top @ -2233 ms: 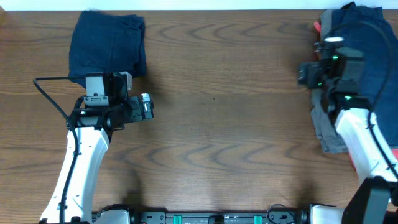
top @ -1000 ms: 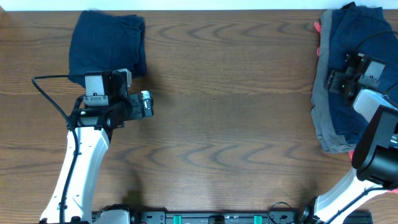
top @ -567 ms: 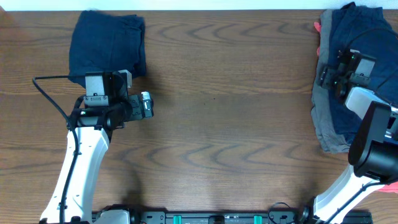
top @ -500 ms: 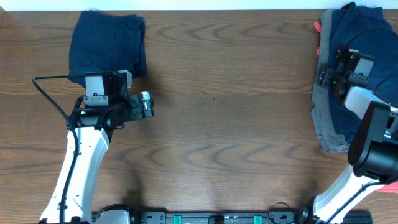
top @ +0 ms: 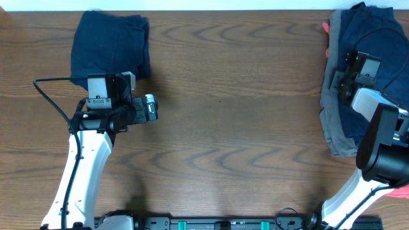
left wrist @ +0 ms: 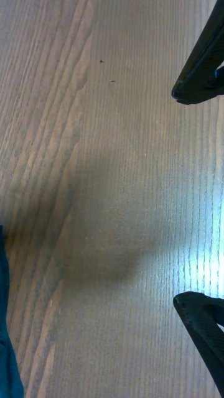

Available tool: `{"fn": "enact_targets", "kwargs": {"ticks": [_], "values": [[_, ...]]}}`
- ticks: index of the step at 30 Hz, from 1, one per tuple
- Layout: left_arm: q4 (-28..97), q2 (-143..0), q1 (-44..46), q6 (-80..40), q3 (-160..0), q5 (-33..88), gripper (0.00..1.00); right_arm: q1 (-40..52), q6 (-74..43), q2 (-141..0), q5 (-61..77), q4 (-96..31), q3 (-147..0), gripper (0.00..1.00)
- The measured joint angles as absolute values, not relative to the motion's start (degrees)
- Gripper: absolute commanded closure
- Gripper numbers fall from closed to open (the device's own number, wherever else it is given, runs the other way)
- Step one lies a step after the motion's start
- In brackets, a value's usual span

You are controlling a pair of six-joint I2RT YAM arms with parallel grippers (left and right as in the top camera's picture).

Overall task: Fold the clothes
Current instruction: 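Grasp the top blue shorts on the stack with the right gripper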

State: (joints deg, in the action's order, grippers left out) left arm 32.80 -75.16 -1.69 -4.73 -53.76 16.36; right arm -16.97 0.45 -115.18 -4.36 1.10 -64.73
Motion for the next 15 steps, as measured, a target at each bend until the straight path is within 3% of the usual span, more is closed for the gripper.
{"fn": "enact_targets", "kwargs": {"ticks": [15], "values": [[32.82,-75.16,-1.69,-4.73,-53.76,16.36,0.01,-16.99,0.01,-113.6,-5.43,-0.58,-64.77,0.96]]}}
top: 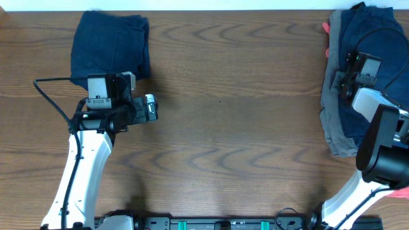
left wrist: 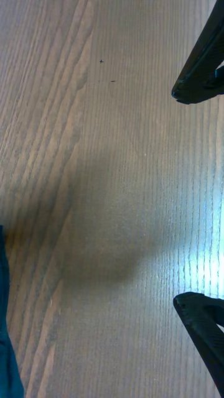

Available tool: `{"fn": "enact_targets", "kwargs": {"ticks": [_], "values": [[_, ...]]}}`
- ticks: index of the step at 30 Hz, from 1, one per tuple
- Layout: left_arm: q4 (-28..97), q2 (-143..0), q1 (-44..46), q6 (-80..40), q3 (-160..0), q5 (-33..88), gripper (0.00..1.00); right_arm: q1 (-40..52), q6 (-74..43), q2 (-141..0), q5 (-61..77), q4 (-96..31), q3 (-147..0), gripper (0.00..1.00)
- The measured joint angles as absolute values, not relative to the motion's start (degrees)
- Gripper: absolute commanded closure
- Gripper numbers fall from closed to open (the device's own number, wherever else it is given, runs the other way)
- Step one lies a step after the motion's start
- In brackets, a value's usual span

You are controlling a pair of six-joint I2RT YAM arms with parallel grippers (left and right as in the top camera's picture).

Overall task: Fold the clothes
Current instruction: 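Grasp the top blue shorts on the stack with the right gripper, then drag the blue shorts left to the table center and release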

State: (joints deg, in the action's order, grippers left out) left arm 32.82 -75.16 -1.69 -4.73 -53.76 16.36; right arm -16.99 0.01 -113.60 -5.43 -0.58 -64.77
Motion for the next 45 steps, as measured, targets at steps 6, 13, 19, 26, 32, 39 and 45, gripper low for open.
{"fn": "enact_targets", "kwargs": {"ticks": [6,13,19,26,32,39,45], "values": [[32.8,-75.16,-1.69,-4.78,-53.76,16.36,0.05,-17.02,-0.21,-107.15,-5.34,-4.62,-64.77,0.99],[32.75,-75.16,-1.69,-4.78,-53.76,16.36,0.06,-16.71,-0.21,-97.84,-3.11,-9.63,-64.77,0.99],[32.73,-75.16,-1.69,-4.78,-53.76,16.36,0.06,-12.08,-0.21,-95.18,-1.1,-12.4,-64.77,0.99],[32.58,-75.16,-1.78,-4.78,-53.76,16.38,0.06,0.58,-0.23,-95.18,3.01,-12.88,-64.75,0.99],[32.67,-74.24,-3.42,-4.78,-53.76,16.38,0.06,15.35,-1.3,-95.18,3.4,-10.98,-64.75,0.99],[32.91,-72.84,-6.5,-4.8,-53.76,16.38,0.06,25.74,-3.42,-95.18,4.51,-9.72,-64.75,0.98],[33.32,-72.84,-7.14,-4.78,-53.76,16.38,0.06,29.52,-4.71,-95.18,5.17,-10.5,-64.75,0.82]]}}
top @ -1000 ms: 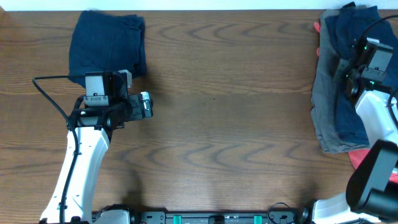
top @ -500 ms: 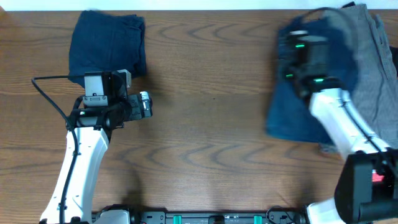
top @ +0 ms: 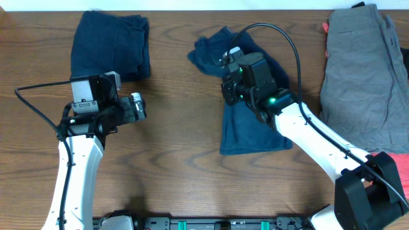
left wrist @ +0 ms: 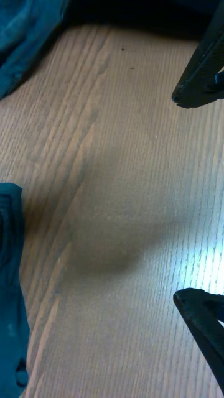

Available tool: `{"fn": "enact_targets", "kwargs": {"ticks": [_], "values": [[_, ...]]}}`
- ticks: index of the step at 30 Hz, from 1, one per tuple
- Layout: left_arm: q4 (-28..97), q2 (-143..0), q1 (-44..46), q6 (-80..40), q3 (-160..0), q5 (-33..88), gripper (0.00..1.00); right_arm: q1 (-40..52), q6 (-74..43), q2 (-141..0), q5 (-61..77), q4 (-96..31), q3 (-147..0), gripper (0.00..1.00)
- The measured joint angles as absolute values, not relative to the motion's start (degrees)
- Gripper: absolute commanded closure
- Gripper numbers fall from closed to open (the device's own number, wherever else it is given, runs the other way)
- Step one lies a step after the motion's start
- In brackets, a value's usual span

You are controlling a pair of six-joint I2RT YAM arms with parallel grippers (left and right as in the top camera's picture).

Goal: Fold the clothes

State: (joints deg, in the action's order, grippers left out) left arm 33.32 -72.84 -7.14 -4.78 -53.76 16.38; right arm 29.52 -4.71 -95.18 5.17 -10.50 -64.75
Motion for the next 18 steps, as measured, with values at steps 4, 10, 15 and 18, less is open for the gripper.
{"fn": "enact_targets", "kwargs": {"ticks": [4,10,15,18], "values": [[33.43,-72.84,-7.14,-4.78,-53.76,16.4,0.05,28.4,-6.28,-95.18,6.92,-14.41,-64.77,0.57],[31.94,-72.93,-6.59,-4.69,-53.78,16.38,0.05,20.36,-7.62,-95.07,15.59,-22.41,-64.79,0.32],[24.1,-75.83,-2.17,-4.64,-54.74,16.38,0.02,13.39,-8.1,-95.07,20.88,-24.91,-64.79,0.22],[21.89,-81.49,1.63,-4.71,-58.74,16.4,0.02,12.23,-8.03,-94.98,22.22,-25.06,-64.79,0.18]]}}
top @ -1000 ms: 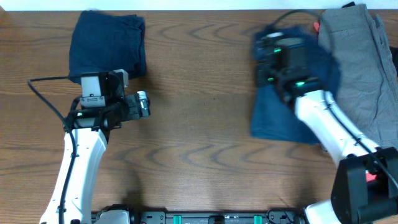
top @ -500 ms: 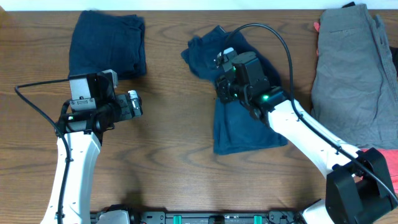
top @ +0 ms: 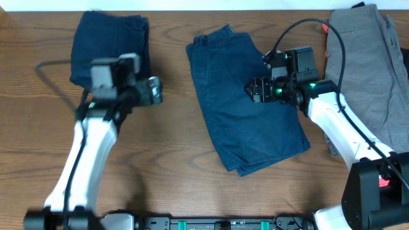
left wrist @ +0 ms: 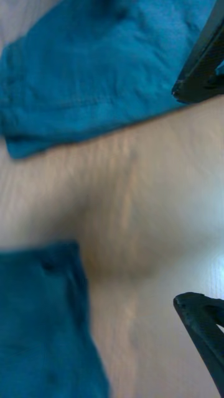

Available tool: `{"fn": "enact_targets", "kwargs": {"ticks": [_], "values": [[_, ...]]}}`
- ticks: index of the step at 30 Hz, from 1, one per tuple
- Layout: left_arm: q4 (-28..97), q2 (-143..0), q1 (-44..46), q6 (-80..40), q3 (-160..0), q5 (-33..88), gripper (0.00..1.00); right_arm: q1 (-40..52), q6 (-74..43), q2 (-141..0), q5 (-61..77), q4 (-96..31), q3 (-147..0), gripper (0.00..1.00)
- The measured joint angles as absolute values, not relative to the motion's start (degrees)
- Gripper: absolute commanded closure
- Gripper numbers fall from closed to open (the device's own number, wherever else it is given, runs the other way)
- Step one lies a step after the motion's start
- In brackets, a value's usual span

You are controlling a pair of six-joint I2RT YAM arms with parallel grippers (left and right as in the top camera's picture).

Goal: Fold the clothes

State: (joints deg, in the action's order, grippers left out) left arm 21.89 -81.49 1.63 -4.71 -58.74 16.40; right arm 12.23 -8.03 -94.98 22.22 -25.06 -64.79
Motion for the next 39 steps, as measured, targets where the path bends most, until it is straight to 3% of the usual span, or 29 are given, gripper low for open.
{"fn": "enact_targets", "kwargs": {"ticks": [6,20,28,39], "values": [[21.17,-97.21,7.14,-4.71,-72.79,16.45,0.02,12.08,-7.4,-94.7,21.39,-26.41,-64.79,0.14],[14.13,-124.66,14.39,-4.32,-95.5,15.7,0.02,10.31,-7.18,-94.7,10.31,-30.55,-64.79,0.14],[12.82,-131.63,17.67,-4.05,-96.92,11.68,0.02,10.31,-7.16,-94.7,8.08,-31.92,-64.79,0.19],[9.72,-132.44,17.26,-4.03,-97.01,10.5,0.13,10.31,-7.01,-94.67,6.55,-31.31,-64.79,0.24]]}}
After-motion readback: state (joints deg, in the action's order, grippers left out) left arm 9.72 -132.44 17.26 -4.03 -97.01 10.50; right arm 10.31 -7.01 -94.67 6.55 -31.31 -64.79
